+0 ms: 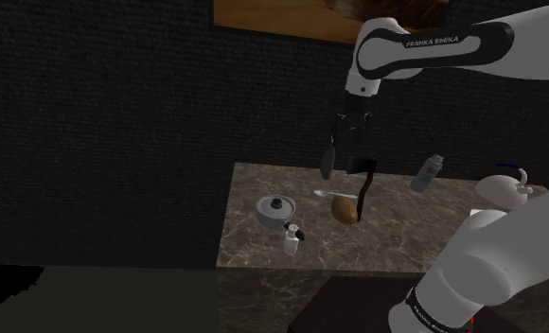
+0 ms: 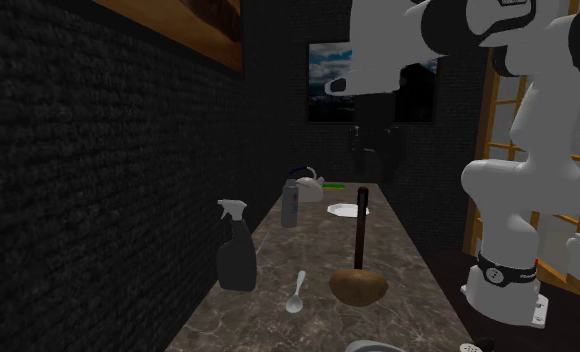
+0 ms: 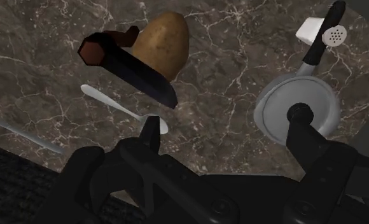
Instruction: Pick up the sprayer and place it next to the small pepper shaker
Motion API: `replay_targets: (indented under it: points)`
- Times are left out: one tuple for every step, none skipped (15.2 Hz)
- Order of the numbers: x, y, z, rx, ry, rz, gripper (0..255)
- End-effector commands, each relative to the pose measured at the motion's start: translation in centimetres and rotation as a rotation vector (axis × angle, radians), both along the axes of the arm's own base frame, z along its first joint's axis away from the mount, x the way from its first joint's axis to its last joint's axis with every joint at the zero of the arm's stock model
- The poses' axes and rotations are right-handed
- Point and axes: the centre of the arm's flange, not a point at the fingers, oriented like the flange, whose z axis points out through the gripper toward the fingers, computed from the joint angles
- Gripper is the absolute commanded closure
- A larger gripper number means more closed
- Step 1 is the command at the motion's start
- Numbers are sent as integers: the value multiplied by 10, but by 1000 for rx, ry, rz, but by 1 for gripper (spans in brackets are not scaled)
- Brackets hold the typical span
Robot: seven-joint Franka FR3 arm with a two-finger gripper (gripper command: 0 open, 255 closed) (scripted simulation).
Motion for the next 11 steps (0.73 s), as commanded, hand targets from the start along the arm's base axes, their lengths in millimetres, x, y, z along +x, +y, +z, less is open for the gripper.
replay_targets:
  points:
    - [17, -18, -4, -5, -6, -34, 0]
    - [25, -28, -8, -8, -8, -50, 0]
    - [33, -37, -11, -10, -11, -66, 0]
    - [41, -47, -14, -12, -13, -82, 0]
    - [48, -56, -17, -14, -16, -99, 0]
    - [56, -66, -20, -16, -19, -115, 0]
    - [63, -76, -23, -18, -21, -131, 0]
    - [70, -86, -25, -21, -24, -147, 0]
    - [77, -96, -28, -23, -26, -163, 0]
    - [84, -107, -31, -25, -29, -180, 0]
    - [91, -117, -34, -27, -31, -196, 0]
